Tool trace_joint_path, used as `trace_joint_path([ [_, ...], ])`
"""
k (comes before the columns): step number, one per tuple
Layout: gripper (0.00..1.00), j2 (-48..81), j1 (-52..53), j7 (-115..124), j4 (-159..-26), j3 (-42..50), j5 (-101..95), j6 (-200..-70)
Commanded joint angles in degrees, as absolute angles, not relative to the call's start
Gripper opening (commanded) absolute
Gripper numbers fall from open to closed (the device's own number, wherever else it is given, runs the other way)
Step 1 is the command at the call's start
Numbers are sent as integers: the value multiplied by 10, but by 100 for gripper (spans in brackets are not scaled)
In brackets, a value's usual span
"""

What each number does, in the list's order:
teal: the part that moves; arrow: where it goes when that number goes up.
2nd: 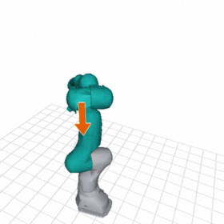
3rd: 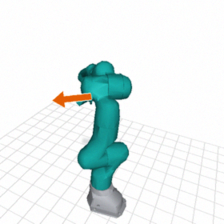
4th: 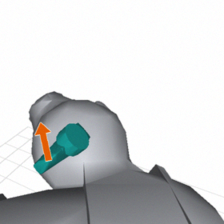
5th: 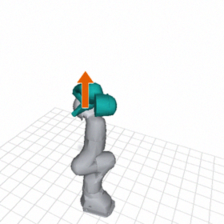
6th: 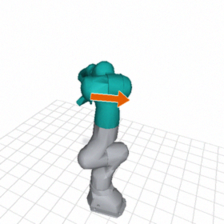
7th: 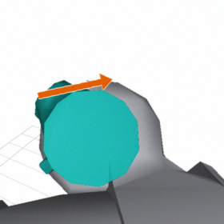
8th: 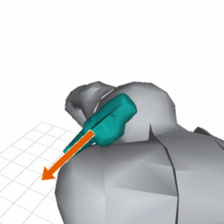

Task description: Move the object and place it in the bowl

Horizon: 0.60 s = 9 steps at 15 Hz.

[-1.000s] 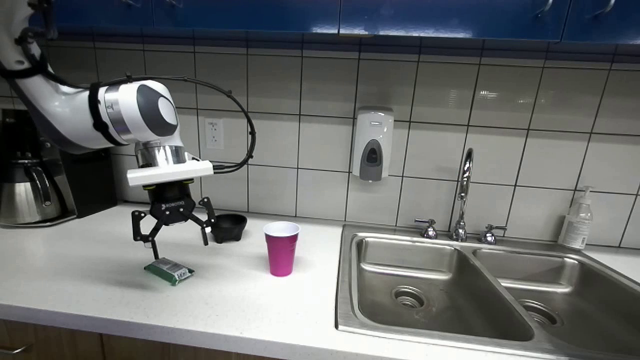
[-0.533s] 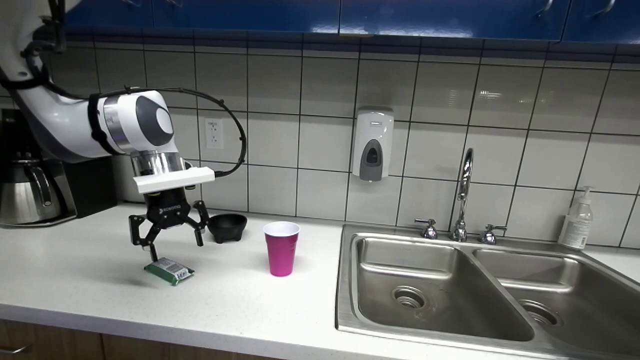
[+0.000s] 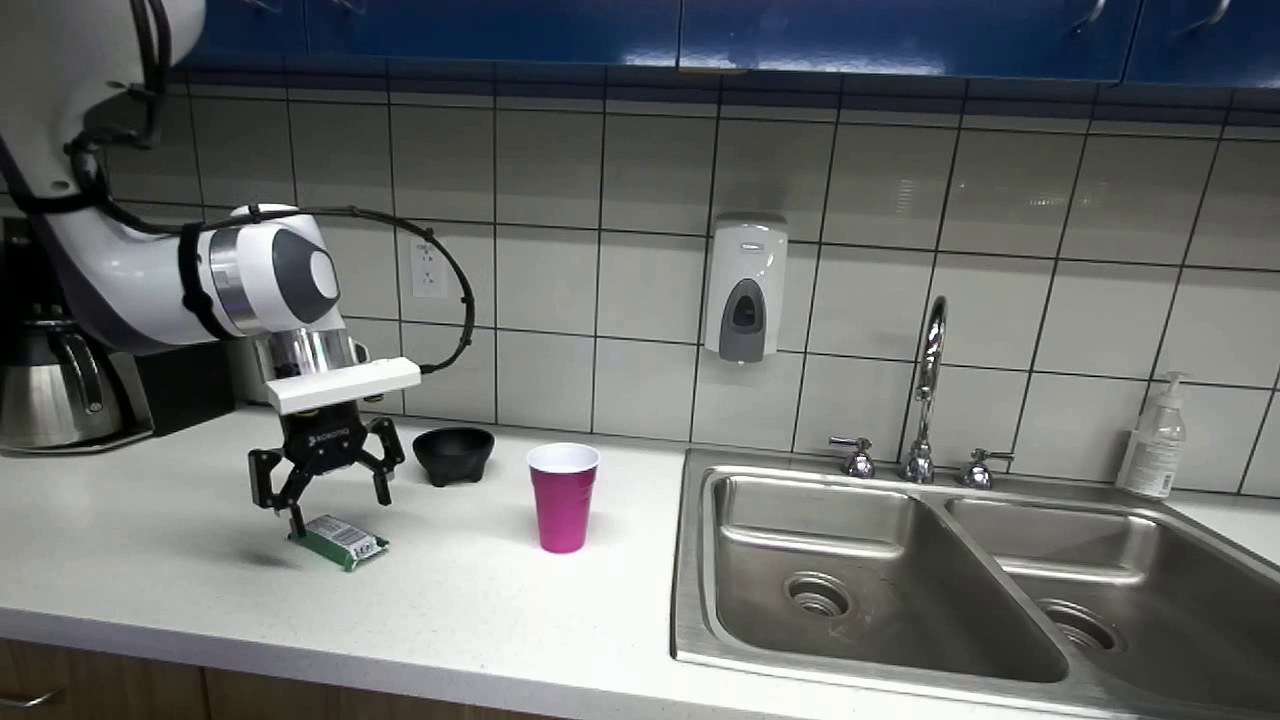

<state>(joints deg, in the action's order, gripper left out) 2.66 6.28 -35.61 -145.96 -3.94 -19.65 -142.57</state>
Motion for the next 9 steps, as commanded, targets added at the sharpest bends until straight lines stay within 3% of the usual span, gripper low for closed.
trace_joint_path([
  [1,100,60,65,-355,-1440,-54,-208,-1438],
  [9,100,75,65,-355,-1445,-64,-200,-1441],
])
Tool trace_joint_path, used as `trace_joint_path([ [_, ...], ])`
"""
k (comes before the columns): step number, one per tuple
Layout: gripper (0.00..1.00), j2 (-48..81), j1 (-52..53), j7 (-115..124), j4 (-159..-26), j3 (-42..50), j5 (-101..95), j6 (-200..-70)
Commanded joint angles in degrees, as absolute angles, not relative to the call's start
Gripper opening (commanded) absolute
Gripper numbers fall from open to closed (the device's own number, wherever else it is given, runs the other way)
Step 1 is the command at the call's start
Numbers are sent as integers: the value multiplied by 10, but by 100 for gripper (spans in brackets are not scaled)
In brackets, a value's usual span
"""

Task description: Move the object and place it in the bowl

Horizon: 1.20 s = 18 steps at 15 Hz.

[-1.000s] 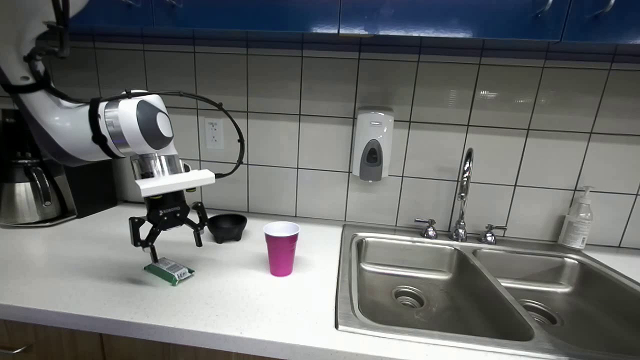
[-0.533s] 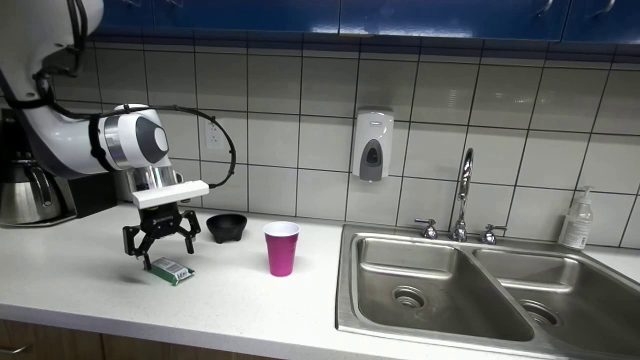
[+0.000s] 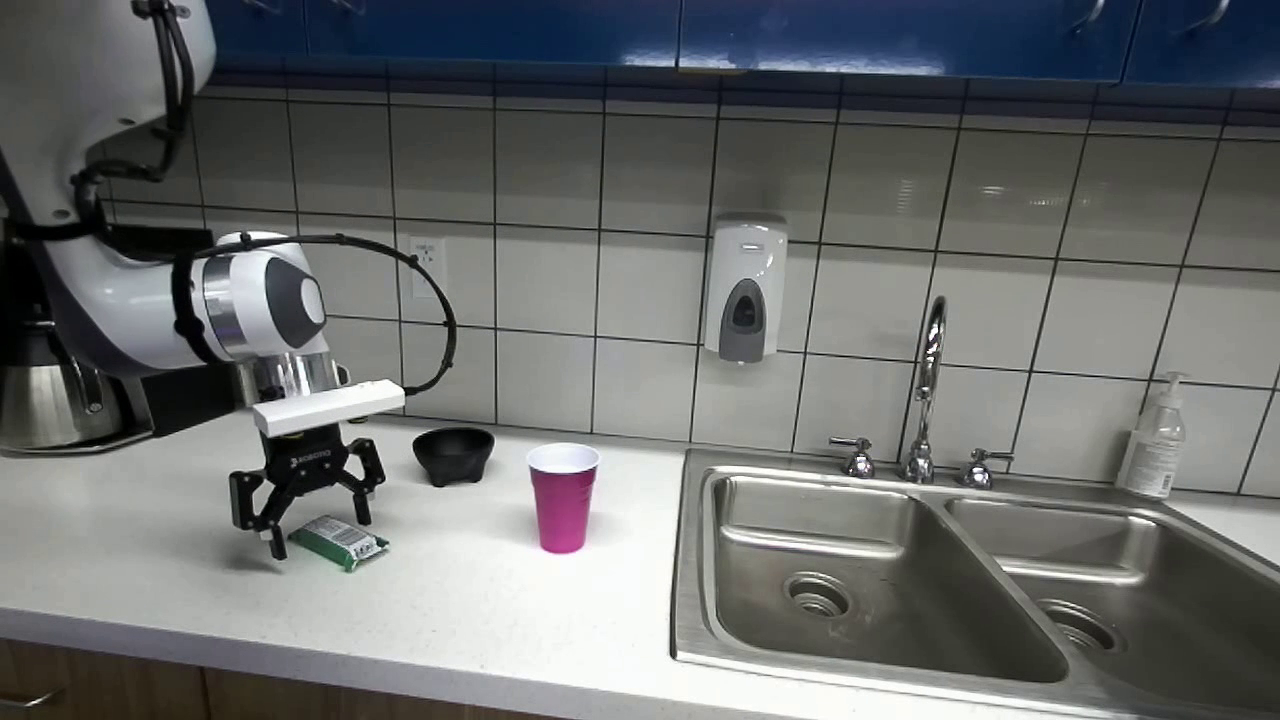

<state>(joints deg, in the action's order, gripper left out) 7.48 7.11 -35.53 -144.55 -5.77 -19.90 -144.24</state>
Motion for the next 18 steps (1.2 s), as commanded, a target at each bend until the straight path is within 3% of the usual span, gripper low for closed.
trace_joint_path([
  [1,100,75,64,-355,-1445,-64,-200,-1441],
  [18,100,101,59,-369,-1422,-61,-207,-1473],
])
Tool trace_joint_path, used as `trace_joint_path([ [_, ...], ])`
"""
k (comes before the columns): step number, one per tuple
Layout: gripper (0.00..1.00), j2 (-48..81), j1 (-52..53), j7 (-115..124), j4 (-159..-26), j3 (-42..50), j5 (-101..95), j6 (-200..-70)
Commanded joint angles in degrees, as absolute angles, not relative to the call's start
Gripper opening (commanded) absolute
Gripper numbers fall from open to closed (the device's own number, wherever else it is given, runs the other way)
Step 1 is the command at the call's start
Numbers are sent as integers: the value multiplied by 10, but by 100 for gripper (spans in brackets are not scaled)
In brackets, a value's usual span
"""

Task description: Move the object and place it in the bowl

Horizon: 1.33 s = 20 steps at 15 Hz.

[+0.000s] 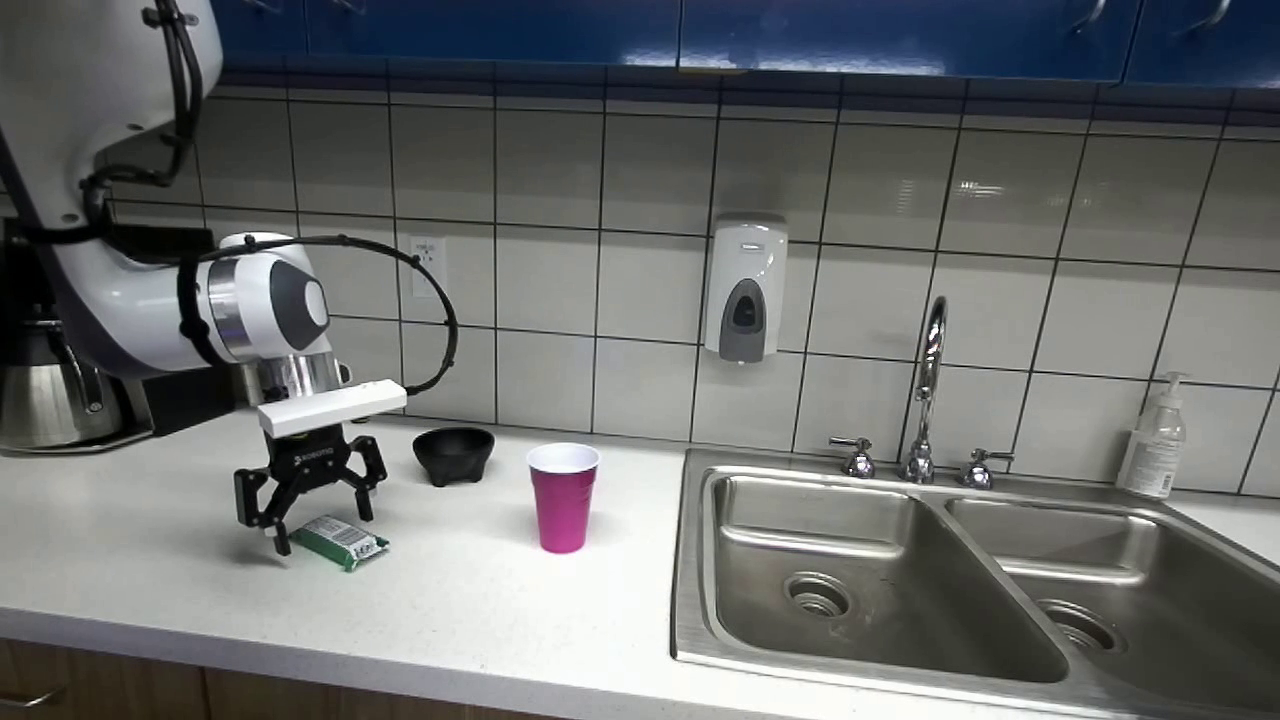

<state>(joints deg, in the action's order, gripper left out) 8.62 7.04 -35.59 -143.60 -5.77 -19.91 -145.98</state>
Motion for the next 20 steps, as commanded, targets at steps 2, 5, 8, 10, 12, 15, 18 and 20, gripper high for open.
trace_joint_path([
  [2,100,107,57,-374,-1418,-61,-205,-1475],
  [5,100,109,50,-385,-1415,-63,-195,-1472],
  [8,74,108,46,-395,-1413,-64,-192,-1471],
  [10,60,106,45,-397,-1411,-63,-193,-1470],
  [12,43,104,45,-398,-1408,-64,-192,-1468],
  [15,21,103,44,-398,-1408,-64,-191,-1468],
  [18,15,104,47,-389,-1406,-64,-193,-1463],
  [20,15,94,50,-375,-1406,-62,-198,-1455],
])
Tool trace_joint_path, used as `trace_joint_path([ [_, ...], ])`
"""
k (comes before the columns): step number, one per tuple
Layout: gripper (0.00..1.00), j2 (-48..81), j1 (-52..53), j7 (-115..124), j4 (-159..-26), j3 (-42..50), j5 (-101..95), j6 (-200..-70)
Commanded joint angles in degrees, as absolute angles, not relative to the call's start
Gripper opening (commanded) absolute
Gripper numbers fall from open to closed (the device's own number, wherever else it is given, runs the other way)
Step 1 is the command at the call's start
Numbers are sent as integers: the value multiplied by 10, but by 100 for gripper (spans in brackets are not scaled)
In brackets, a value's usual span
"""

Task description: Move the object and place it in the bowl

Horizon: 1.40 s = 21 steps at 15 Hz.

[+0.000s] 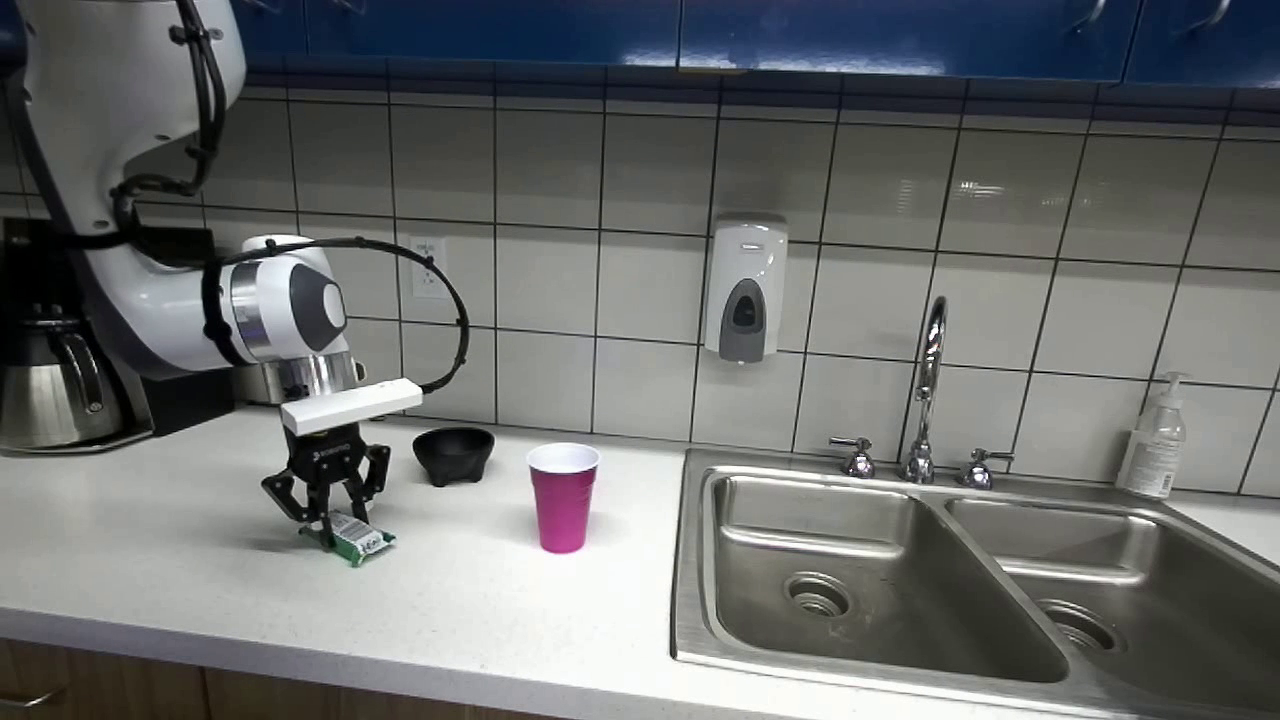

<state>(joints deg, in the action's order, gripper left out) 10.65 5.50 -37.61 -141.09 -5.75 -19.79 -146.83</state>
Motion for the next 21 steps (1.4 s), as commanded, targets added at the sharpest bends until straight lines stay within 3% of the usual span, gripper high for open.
trace_joint_path([
  [1,15,87,50,-372,-1406,-61,-200,-1451],
  [21,15,43,18,-335,-1328,-28,-116,-1378],
])
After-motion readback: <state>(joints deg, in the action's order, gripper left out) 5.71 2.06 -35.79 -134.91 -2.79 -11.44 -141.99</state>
